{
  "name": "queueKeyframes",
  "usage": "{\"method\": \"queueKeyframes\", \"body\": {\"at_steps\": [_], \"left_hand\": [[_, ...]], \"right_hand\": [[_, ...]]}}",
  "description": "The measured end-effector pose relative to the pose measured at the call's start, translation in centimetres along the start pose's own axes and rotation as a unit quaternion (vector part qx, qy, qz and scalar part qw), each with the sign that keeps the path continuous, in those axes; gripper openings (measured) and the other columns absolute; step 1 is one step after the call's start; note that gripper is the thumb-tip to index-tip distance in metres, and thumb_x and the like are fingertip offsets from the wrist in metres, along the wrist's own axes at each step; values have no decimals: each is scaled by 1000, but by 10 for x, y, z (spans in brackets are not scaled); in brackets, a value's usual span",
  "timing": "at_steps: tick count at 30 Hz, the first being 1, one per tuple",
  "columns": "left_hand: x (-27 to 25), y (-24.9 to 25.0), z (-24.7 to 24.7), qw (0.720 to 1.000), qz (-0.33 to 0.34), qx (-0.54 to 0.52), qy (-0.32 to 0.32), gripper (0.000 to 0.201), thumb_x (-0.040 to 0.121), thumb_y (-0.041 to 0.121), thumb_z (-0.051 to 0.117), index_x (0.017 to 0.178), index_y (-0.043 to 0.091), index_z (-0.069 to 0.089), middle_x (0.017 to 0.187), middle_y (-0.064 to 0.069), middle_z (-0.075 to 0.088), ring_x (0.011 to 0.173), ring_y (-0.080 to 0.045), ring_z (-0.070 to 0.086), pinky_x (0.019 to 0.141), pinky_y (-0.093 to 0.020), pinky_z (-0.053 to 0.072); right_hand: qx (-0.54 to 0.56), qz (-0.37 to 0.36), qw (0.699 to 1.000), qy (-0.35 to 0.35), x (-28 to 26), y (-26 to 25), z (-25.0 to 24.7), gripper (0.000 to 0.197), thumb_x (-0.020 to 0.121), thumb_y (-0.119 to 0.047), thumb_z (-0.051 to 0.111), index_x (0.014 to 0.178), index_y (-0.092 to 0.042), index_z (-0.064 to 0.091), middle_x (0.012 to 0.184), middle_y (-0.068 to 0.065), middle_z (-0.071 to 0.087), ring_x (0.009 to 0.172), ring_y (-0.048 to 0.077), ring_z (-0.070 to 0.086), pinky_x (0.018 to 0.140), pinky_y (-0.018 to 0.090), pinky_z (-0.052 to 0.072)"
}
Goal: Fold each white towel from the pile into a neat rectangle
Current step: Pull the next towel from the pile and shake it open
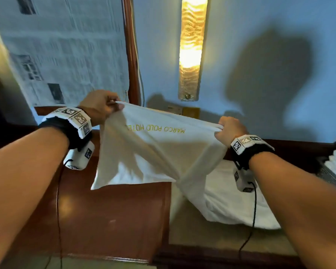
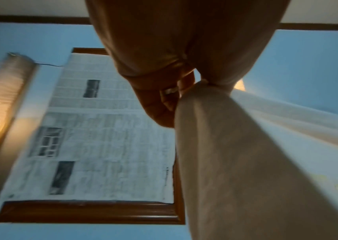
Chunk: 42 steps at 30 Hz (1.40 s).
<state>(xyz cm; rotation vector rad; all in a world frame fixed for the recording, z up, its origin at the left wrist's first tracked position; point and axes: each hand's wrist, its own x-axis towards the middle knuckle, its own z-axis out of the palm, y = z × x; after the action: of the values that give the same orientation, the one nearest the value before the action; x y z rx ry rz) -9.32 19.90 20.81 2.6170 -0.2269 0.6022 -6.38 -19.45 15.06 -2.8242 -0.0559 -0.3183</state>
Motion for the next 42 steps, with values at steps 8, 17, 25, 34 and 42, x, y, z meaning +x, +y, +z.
{"method": "queueKeyframes", "body": {"at_steps": [8, 17, 25, 34, 42], "left_hand": [[-39, -2, 12, 991, -60, 23, -119, 48, 79, 43, 83, 119, 21, 67, 106, -2, 64, 93, -19, 58, 86, -29, 43], [-35, 35, 74, 977, -9, -144, -157, 25, 94, 24, 66, 72, 11, 68, 64, -1, 56, 61, -15, 47, 63, -29, 35], [-2, 3, 49, 990, -20, -61, -123, 24, 98, 21, 59, 81, 12, 73, 82, -13, 71, 80, -27, 67, 71, -36, 49], [29, 17, 86, 969, -53, -169, -172, 38, 82, 48, 78, 107, 19, 71, 93, 5, 70, 79, -10, 63, 72, -26, 44], [53, 31, 96, 968, 34, -242, -57, 38, 97, 27, 56, 64, 9, 62, 52, 3, 44, 50, -14, 37, 55, -29, 29]], "right_hand": [[15, -151, 988, 17, -13, -113, -22, 29, 86, -14, 57, 64, -21, 38, 71, -3, 45, 79, 26, 51, 66, 29, 32], [-125, -243, 961, -41, -11, -130, -7, 35, 84, -37, 71, 113, -18, 64, 115, 5, 66, 108, 29, 61, 81, 31, 45], [127, -77, 989, -4, 28, -88, 18, 25, 82, -30, 79, 71, -22, 58, 77, -6, 58, 84, 25, 57, 66, 32, 40], [253, -165, 953, 21, 65, -121, 16, 18, 80, -9, 72, 73, -16, 57, 73, -1, 57, 78, 24, 56, 70, 35, 40], [178, -187, 965, 51, 64, -128, 31, 22, 85, -24, 73, 76, -7, 64, 78, 6, 64, 76, 23, 56, 68, 34, 36]]}}
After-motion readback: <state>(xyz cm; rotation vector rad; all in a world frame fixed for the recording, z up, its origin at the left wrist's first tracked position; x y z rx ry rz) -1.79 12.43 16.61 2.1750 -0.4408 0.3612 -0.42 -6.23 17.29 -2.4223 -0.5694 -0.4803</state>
